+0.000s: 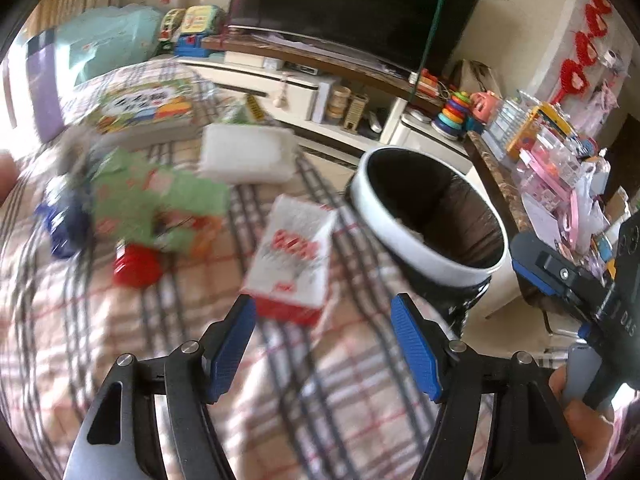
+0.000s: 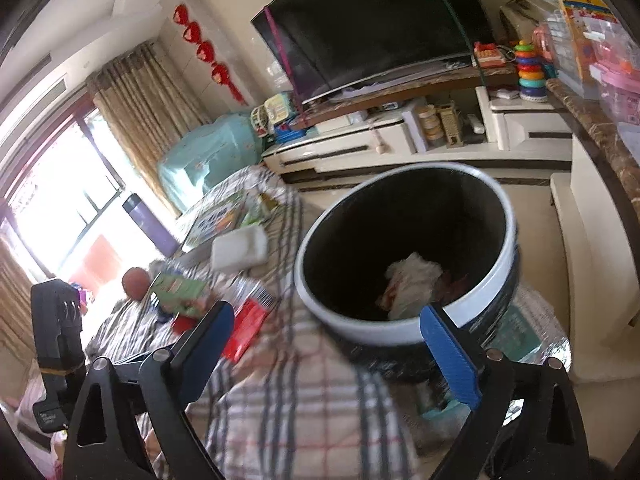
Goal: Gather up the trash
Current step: 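Move both open tools back over the items on the bed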
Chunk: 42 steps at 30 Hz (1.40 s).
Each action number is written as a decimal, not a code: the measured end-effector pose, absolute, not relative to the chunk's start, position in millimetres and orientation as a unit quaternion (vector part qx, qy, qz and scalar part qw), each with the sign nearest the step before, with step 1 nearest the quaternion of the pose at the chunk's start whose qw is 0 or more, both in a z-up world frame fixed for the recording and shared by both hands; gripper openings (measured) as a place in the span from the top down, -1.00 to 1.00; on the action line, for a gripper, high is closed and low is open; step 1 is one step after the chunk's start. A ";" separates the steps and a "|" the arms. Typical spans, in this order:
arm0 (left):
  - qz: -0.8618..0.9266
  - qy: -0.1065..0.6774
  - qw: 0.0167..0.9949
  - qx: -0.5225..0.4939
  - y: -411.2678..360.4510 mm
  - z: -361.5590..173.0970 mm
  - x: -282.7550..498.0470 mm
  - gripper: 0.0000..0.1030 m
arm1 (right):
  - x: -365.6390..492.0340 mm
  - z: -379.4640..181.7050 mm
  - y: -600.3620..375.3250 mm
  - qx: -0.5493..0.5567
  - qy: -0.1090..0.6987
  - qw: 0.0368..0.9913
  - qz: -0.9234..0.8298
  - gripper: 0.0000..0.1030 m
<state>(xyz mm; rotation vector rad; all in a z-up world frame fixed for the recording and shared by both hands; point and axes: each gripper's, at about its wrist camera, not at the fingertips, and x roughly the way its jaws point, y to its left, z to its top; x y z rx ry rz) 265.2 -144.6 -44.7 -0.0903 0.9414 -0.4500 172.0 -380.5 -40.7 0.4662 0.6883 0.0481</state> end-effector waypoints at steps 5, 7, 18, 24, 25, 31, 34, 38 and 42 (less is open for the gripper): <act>-0.193 0.451 0.869 -0.061 -115.1 -42.1 250.6 -0.35 | 168.2 -48.9 -357.2 0.224 0.349 0.909 0.041 -0.85; -0.182 0.453 0.870 -0.070 -102.2 -42.1 243.9 -0.36 | 166.0 -52.4 -347.9 0.223 0.355 0.907 0.046 -0.85; -0.131 0.463 0.871 -0.099 -52.4 -47.7 228.1 -0.36 | 173.1 -62.7 -304.6 0.205 0.380 0.899 0.072 -0.85; -0.117 0.463 0.872 -0.110 -45.9 -45.1 228.6 -0.36 | 180.4 -64.6 -290.6 0.198 0.387 0.897 0.079 -0.85; -0.117 0.463 0.872 -0.110 -43.2 -45.9 230.7 -0.36 | 181.9 -64.8 -289.2 0.197 0.388 0.897 0.080 -0.85; -0.116 0.466 0.870 -0.108 -41.4 -48.9 243.1 -0.36 | 190.7 -67.5 -284.7 0.200 0.394 0.894 0.080 -0.85; -0.117 0.466 0.871 -0.102 -43.9 -49.7 252.1 -0.36 | 193.7 -69.9 -283.5 0.201 0.397 0.892 0.082 -0.85; -0.115 0.466 0.873 -0.086 -49.5 -52.9 268.4 -0.36 | 196.4 -71.6 -283.2 0.202 0.399 0.891 0.082 -0.85; -0.108 0.465 0.875 -0.077 -54.7 -58.1 288.8 -0.36 | 201.0 -72.7 -284.8 0.203 0.401 0.890 0.080 -0.85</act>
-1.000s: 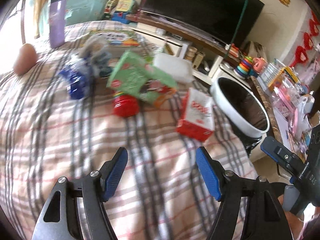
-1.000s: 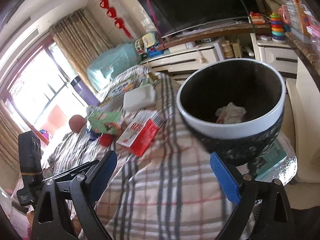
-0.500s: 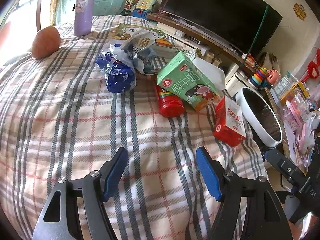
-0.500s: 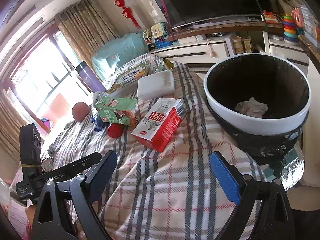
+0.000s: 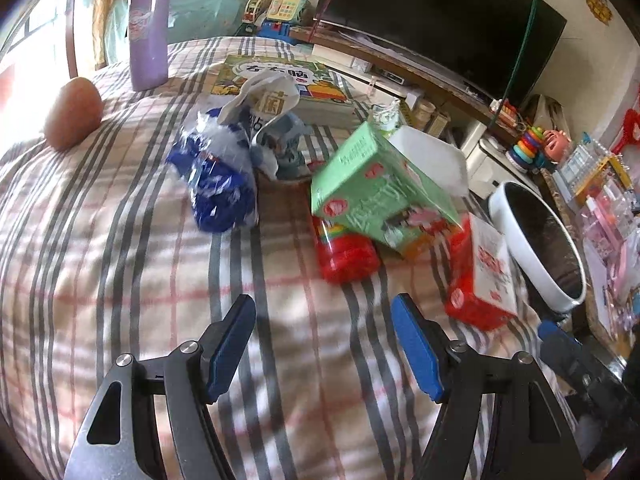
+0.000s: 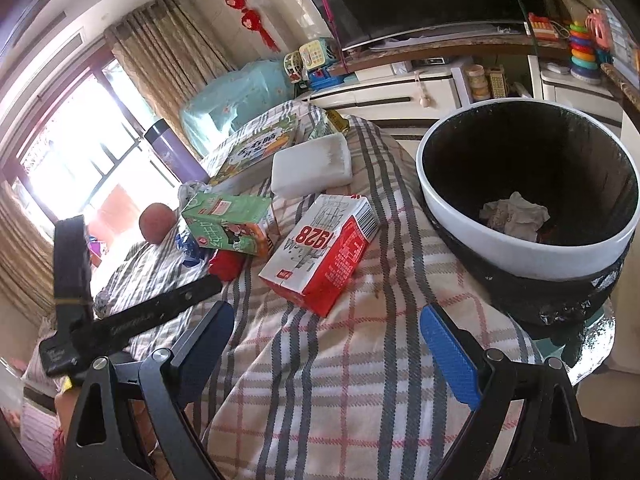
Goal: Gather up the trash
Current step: 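Move both open tools back over the items on the bed, then grasp the red Skittles tube with the left tool while the right tool grasps the white milk carton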
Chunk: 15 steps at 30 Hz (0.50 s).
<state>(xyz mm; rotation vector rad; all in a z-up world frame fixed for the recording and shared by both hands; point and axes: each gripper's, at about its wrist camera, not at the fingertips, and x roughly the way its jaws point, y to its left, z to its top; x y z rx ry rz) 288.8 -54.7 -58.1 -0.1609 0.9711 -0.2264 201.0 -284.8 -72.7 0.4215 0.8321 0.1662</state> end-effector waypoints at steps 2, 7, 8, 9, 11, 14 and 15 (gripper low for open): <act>-0.107 0.464 0.876 -0.078 -57.3 -60.3 298.3 -0.36 | 204.5 -74.2 -286.0 0.204 0.403 0.889 0.078 -0.85; -0.104 0.453 0.884 -0.052 -67.3 -65.8 315.5 -0.33 | 213.5 -77.1 -284.3 0.207 0.407 0.886 0.080 -0.85; -0.106 0.453 0.884 -0.051 -68.3 -67.2 316.8 -0.29 | 216.0 -77.3 -282.9 0.206 0.407 0.886 0.081 -0.85; -0.112 0.453 0.883 -0.051 -68.6 -68.7 317.6 -0.06 | 217.5 -77.5 -281.5 0.205 0.407 0.886 0.083 -0.85; -0.123 0.457 0.879 -0.050 -68.9 -71.5 318.0 0.36 | 224.1 -77.4 -277.6 0.198 0.409 0.887 0.084 -0.85; -0.133 0.450 0.882 -0.044 -64.0 -71.3 311.9 0.37 | 233.7 -79.2 -271.0 0.187 0.415 0.887 0.075 -0.85; -0.136 0.450 0.882 -0.043 -60.7 -70.8 307.6 0.37 | 236.8 -80.1 -269.6 0.185 0.416 0.887 0.073 -0.85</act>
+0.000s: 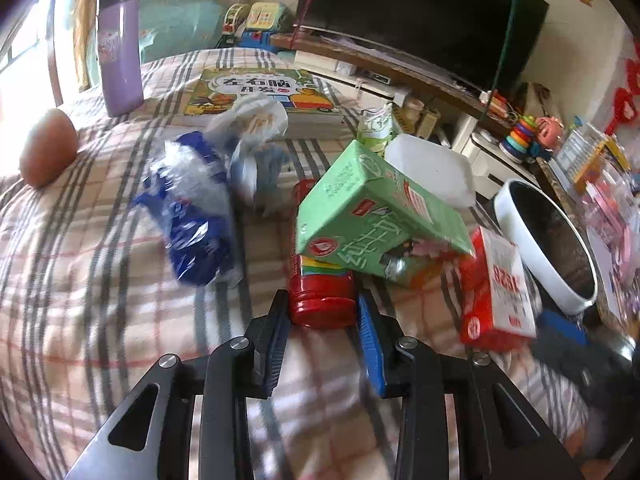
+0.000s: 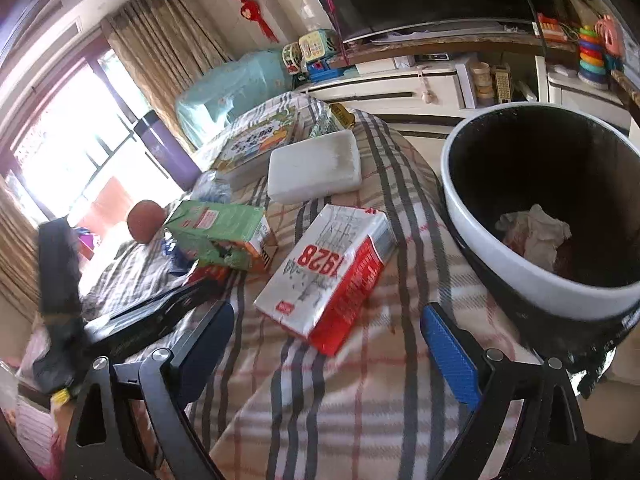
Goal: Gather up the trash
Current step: 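Grasp the red Skittles tube with the left tool while the right tool grasps the white milk carton, then carry the Skittles tube and milk carton over the black bin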
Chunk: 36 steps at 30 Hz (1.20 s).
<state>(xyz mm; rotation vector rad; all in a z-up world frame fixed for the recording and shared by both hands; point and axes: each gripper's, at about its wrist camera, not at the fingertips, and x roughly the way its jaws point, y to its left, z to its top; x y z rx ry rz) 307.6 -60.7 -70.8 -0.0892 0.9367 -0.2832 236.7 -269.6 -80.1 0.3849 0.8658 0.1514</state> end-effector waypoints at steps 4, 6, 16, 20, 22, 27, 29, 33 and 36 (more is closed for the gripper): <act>-0.155 0.455 0.874 -0.064 -37.1 -69.4 287.3 0.37 | 253.4 -86.4 -261.3 0.178 0.428 0.885 0.050 -0.84; -0.164 0.459 0.870 -0.074 -23.2 -69.4 277.5 0.37 | 259.8 -88.7 -256.6 0.169 0.431 0.885 0.041 -0.84; -0.163 0.469 0.863 -0.089 7.2 -73.4 293.1 -0.15 | 266.7 -94.3 -238.2 0.108 0.436 0.893 -0.018 -0.53; -0.163 0.461 0.870 -0.063 -6.6 -76.0 297.0 -0.16 | 263.2 -94.4 -241.8 0.111 0.431 0.895 -0.036 -0.34; -0.162 0.453 0.876 -0.047 -13.5 -80.2 297.7 -0.12 | 262.5 -94.2 -241.6 0.111 0.431 0.895 -0.037 -0.33; -0.161 0.445 0.880 -0.039 -16.4 -83.2 292.4 0.30 | 259.4 -92.2 -243.8 0.119 0.427 0.896 -0.028 -0.23; -0.166 0.446 0.878 -0.052 -11.7 -83.6 290.1 0.35 | 256.9 -91.8 -245.9 0.129 0.426 0.895 -0.019 -0.16; -0.153 0.445 0.881 -0.054 -6.7 -81.1 281.2 0.35 | 246.5 -90.6 -247.1 0.140 0.426 0.894 0.004 -0.12; -0.149 0.448 0.879 -0.064 -4.2 -79.3 269.9 0.35 | 237.1 -89.9 -246.7 0.134 0.432 0.891 0.020 -0.12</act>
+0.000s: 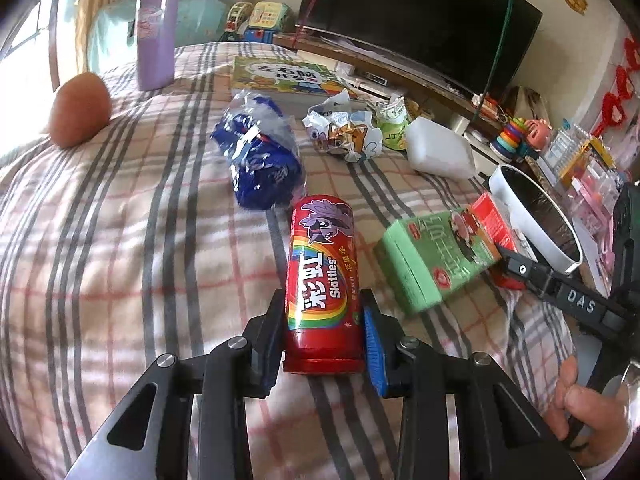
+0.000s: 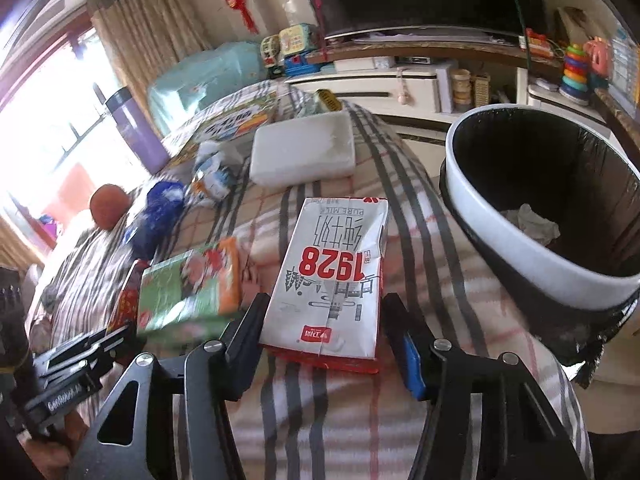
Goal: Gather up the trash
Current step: 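Carry the Skittles tube and milk carton over the black bin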
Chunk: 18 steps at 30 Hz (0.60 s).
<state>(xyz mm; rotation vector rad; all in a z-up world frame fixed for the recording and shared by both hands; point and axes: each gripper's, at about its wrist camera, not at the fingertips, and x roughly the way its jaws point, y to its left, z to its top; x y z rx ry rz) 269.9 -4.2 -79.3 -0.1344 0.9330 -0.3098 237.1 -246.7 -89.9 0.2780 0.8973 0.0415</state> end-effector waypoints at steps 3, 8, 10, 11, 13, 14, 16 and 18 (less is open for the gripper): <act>-0.151 0.448 0.878 -0.075 -4.6 -75.7 258.8 0.35 | 226.6 -89.3 -248.1 0.126 0.438 0.889 0.033 -0.12; -0.169 0.450 0.873 -0.079 -24.0 -73.6 243.6 0.35 | 211.4 -85.1 -258.9 0.128 0.435 0.890 0.045 -0.11; -0.182 0.455 0.868 -0.083 -33.9 -72.8 241.6 0.35 | 205.4 -82.3 -265.4 0.137 0.431 0.891 0.049 -0.11; -0.187 0.456 0.866 -0.082 -37.3 -72.3 240.3 0.35 | 201.0 -80.2 -268.6 0.139 0.427 0.892 0.050 -0.11; -0.199 0.457 0.864 -0.072 -49.8 -69.3 235.1 0.35 | 193.2 -77.0 -276.2 0.144 0.420 0.895 0.049 -0.10; -0.203 0.457 0.863 -0.065 -56.2 -67.7 231.6 0.35 | 188.7 -75.2 -281.5 0.151 0.416 0.896 0.050 -0.10; -0.212 0.459 0.861 -0.060 -63.5 -66.3 227.5 0.35 | 181.8 -72.0 -289.4 0.157 0.409 0.898 0.049 -0.10; -0.217 0.461 0.859 -0.055 -69.3 -64.3 222.1 0.35 | 175.6 -67.9 -296.9 0.164 0.402 0.900 0.048 -0.09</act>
